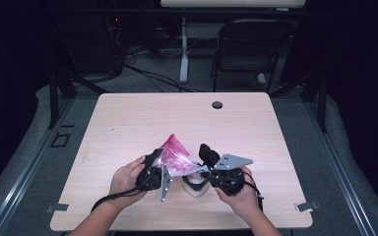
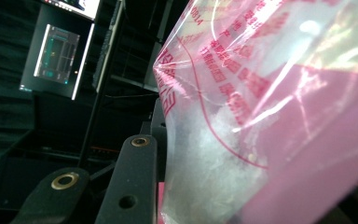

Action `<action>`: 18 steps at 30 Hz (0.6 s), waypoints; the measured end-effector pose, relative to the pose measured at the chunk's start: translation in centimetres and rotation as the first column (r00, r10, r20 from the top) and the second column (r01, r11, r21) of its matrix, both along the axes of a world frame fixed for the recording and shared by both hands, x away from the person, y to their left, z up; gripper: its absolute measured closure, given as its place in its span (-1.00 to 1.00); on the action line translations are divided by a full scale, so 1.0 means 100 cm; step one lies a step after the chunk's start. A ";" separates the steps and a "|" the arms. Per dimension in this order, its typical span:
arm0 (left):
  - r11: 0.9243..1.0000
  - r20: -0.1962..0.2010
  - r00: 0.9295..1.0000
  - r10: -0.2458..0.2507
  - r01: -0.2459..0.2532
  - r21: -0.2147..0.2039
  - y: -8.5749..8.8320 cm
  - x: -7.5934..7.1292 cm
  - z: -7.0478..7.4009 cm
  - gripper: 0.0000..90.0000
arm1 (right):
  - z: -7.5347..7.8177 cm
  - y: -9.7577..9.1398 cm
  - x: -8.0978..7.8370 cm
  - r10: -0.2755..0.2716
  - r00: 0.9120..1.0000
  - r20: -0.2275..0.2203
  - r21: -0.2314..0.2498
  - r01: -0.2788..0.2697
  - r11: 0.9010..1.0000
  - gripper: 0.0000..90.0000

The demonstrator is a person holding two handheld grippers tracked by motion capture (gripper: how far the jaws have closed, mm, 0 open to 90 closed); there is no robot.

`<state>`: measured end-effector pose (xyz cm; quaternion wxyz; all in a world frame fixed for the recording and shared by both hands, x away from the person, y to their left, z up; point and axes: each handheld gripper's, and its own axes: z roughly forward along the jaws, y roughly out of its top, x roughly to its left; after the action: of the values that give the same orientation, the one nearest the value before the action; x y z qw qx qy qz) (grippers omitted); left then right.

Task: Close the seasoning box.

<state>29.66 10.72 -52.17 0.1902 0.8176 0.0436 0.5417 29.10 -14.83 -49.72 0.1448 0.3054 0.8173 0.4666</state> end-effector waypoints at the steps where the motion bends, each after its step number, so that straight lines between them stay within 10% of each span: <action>1: 1.000 -0.002 1.000 0.000 0.000 0.000 0.000 0.000 -0.001 0.62 | 0.000 0.000 0.000 -0.001 1.000 0.001 0.003 0.001 1.000 1.00; 18: 0.993 -0.083 0.997 0.000 -0.010 -0.116 0.006 -0.002 -0.012 0.62 | 0.002 0.002 0.001 0.004 1.000 0.019 0.018 -0.004 1.000 1.00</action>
<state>29.45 11.33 -53.36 0.2343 0.8268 0.0850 0.5042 29.19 -14.61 -49.51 0.1491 0.3007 0.8121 0.4773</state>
